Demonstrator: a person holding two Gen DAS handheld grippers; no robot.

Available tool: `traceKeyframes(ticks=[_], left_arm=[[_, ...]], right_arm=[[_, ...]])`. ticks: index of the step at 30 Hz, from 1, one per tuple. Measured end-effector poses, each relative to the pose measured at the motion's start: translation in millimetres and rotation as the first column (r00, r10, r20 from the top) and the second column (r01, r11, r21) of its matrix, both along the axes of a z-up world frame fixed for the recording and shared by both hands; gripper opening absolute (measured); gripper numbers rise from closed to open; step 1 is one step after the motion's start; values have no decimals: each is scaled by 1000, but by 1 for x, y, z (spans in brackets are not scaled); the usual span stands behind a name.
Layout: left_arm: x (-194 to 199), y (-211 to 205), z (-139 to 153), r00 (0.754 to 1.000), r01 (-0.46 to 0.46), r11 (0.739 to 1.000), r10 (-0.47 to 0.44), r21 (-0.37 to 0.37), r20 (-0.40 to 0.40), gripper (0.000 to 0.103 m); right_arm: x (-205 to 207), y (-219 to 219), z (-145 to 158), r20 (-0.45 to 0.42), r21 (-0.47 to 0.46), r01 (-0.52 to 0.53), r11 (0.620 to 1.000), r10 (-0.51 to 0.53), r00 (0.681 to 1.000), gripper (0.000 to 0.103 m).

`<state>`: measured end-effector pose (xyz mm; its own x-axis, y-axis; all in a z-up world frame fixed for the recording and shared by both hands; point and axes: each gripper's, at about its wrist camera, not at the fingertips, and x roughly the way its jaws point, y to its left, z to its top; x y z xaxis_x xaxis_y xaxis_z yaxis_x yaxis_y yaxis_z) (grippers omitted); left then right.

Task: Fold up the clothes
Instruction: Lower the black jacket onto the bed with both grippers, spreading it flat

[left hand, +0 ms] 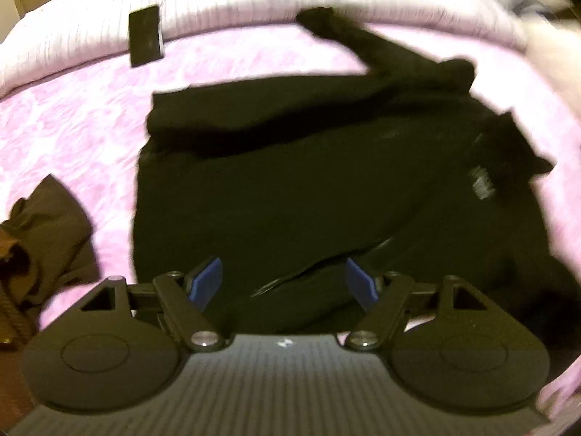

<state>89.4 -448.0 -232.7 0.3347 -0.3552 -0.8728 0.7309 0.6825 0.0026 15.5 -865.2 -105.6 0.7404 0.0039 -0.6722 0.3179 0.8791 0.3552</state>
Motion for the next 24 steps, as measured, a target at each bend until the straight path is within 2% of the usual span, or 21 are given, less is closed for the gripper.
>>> traceKeyframes(ticks=[3, 5, 7, 11, 12, 14, 17, 19, 20, 21, 22, 23, 24], left_arm=[[-3, 10, -16, 991, 116, 988, -122, 105, 60, 71], [-8, 15, -27, 969, 211, 961, -230, 179, 94, 72], [-19, 20, -38, 924, 313, 913, -356, 262, 137, 72], [-28, 31, -58, 829, 431, 820, -525, 376, 195, 72], [-28, 32, -64, 805, 450, 799, -556, 399, 206, 71], [-30, 35, -78, 747, 502, 745, -629, 438, 214, 70], [-35, 38, -96, 643, 571, 640, -738, 514, 204, 59], [-36, 41, -103, 577, 606, 585, -790, 539, 208, 53], [-35, 42, -104, 555, 615, 568, -805, 547, 211, 49], [-35, 41, -105, 546, 621, 557, -812, 552, 206, 29], [-34, 41, -105, 538, 626, 544, -820, 559, 196, 11], [-33, 41, -105, 529, 632, 531, -828, 565, 186, 9], [-31, 41, -101, 528, 637, 531, -829, 559, 185, 6]], right_arm=[[-96, 17, -64, -205, 126, 96, 987, -69, 976, 64], [-154, 43, -99, -331, 213, 166, 963, -88, 939, 64], [-200, 64, -123, -417, 292, 230, 928, -93, 904, 66], [-269, 105, -153, -480, 408, 340, 847, -117, 869, 77], [-273, 114, -157, -480, 426, 345, 836, -114, 870, 81], [-272, 132, -163, -474, 456, 333, 825, -91, 876, 81], [-259, 152, -169, -449, 475, 292, 830, -57, 892, 87], [-256, 161, -170, -443, 459, 270, 846, -45, 895, 88], [-254, 165, -173, -445, 446, 269, 853, -49, 894, 88], [-254, 167, -175, -452, 433, 274, 859, -56, 890, 88], [-254, 169, -177, -457, 423, 276, 863, -60, 887, 85], [-252, 169, -180, -460, 421, 273, 865, -56, 886, 78], [-248, 169, -182, -466, 417, 269, 868, -50, 884, 54]])
